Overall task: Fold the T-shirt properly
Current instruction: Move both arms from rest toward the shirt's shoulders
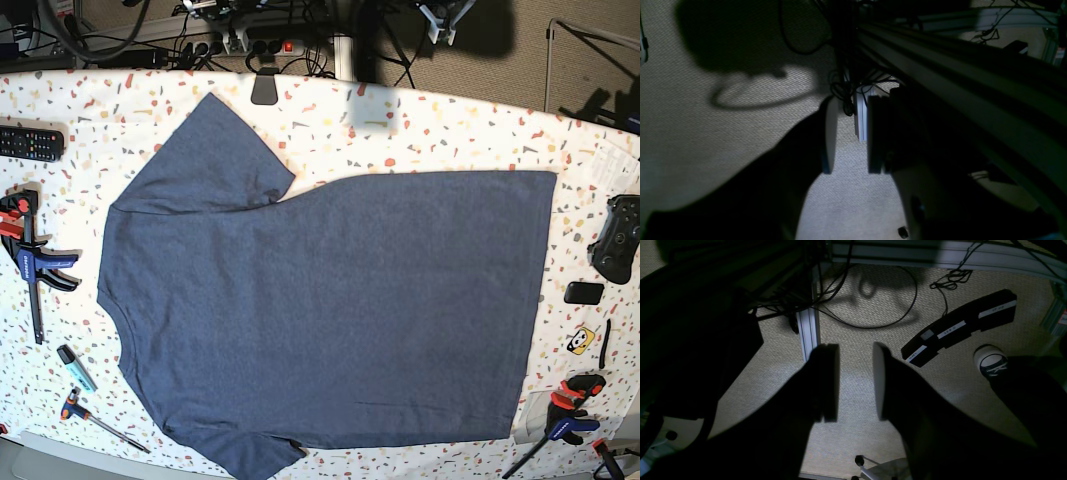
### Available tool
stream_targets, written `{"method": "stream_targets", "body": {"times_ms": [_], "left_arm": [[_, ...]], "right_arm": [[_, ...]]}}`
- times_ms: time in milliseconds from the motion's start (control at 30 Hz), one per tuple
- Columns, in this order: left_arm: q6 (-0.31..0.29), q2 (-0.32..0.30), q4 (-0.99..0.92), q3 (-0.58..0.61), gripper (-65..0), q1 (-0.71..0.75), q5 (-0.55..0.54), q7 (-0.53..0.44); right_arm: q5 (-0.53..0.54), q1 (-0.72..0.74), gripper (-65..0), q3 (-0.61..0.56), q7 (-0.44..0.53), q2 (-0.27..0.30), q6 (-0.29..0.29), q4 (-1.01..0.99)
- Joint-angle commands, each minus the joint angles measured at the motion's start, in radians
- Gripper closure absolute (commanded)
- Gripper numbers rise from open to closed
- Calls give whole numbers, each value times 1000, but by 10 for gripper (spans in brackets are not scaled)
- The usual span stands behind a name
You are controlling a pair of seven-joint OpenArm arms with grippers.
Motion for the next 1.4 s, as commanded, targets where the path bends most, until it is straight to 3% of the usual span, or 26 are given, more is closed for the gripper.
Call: {"method": "stream_targets", "body": {"times_ms": [0,633,800,867,1033,1233,1367], "left_arm": [[-10,-3,8,1,-157,3,-4,-4],[-10,-3,38,1,-157,11,-4,-1],[-10,-3,80,1,-157,42,-4,-5],[-19,-3,138,1,-157,79,-3,-4],[-100,-4,363,1,-157,212,-4,27],[-100,-4,702,1,-157,393,-4,84],[-110,-13,948,1,-157,524,-2,111]], "right_arm": [[-5,0,-180,1,8,5,-3,6],[-6,-8,-180,1,-31,5,-3,33],[-6,-72,-179,1,-30,5,-1,119],[-6,-112,-179,1,-31,5,10,183],[8,-236,-179,1,-32,43,104,383],[9,-406,-179,1,-65,102,114,652],[10,-541,-179,1,-79,159,173,863]]}}
